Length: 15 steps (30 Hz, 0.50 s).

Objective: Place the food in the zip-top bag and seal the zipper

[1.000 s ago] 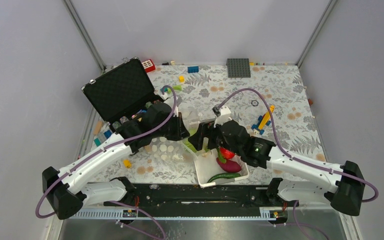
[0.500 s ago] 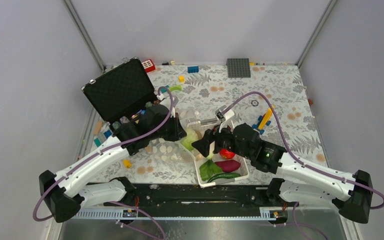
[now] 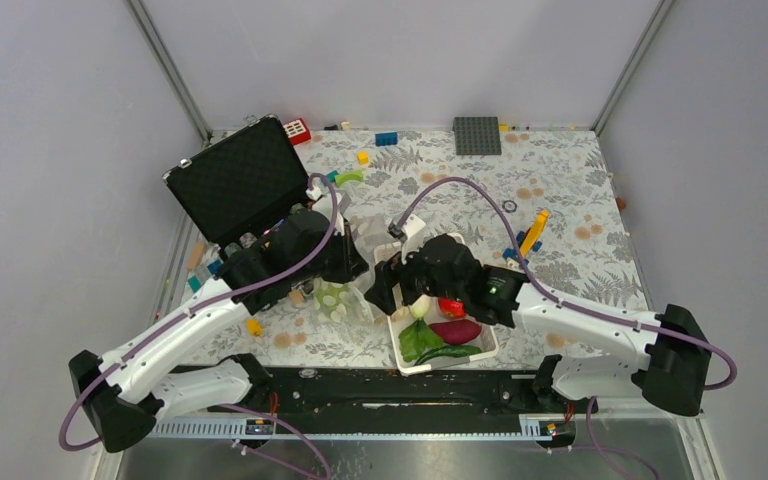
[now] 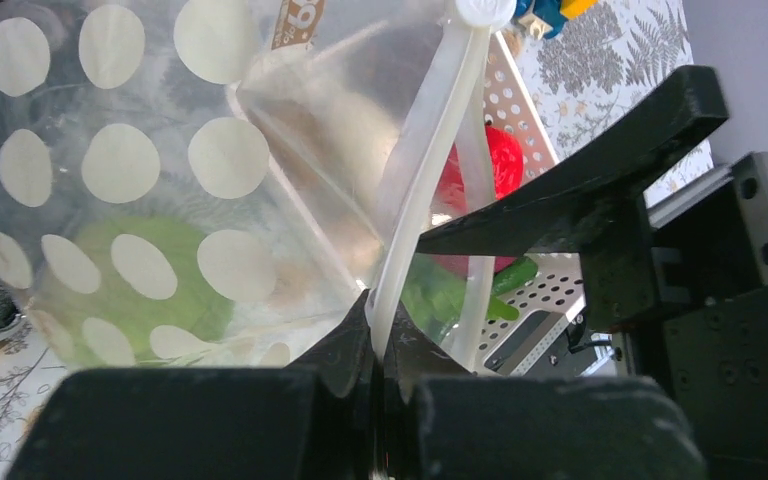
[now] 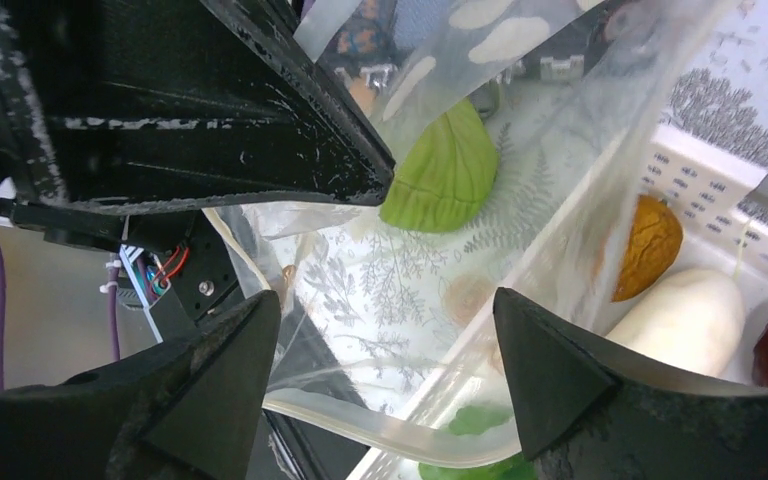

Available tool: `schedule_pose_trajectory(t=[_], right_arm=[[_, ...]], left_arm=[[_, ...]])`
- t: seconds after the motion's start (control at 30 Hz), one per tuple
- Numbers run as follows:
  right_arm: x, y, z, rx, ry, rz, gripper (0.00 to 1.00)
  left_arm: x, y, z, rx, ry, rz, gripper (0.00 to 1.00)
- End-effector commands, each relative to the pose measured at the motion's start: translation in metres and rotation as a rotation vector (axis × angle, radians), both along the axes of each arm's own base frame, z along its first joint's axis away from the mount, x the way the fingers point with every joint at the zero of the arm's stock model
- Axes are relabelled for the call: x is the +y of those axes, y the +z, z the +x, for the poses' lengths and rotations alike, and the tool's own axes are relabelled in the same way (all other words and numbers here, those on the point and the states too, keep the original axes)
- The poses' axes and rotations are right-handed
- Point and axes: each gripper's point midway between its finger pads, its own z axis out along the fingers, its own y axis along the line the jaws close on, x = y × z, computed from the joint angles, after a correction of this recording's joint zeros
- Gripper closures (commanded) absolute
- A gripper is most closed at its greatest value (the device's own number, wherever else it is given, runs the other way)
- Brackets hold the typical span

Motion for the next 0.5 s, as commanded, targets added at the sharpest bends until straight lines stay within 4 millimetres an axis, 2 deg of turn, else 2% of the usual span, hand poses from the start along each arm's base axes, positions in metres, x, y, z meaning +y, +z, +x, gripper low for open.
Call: schedule_pose_trajectory(t=[0.0,0.1,0.3,0.37,0.47], right_arm=[[-0.008,0.045,0.004,-0.120,-0.001,0.044,0.12],[-0.040,0.047,0.011,-0.173,-0.105,0.016,0.01],[-0.112,0.028,0.022,-0.196,-0.379,-0.062,0.00],[-0.121,0.019,0.021,-0.173,-0.416,-0.087,0.00],[-0.120,-0.003,0.019,-0.100,-0.426,-0.161,0.00]], left_arm=[[0.015,0.035,0.011,-0.115,0.081,-0.020,1.00],[0.029,0.033,0.016,-0.129,0.142,0.015,1.00],[0.039,0.024,0.019,-0.133,0.179,0.051,1.00],[0.039,0.020,0.021,-0.128,0.185,0.052,1.00],[0.033,0.014,0.021,-0.115,0.167,0.044,1.00]])
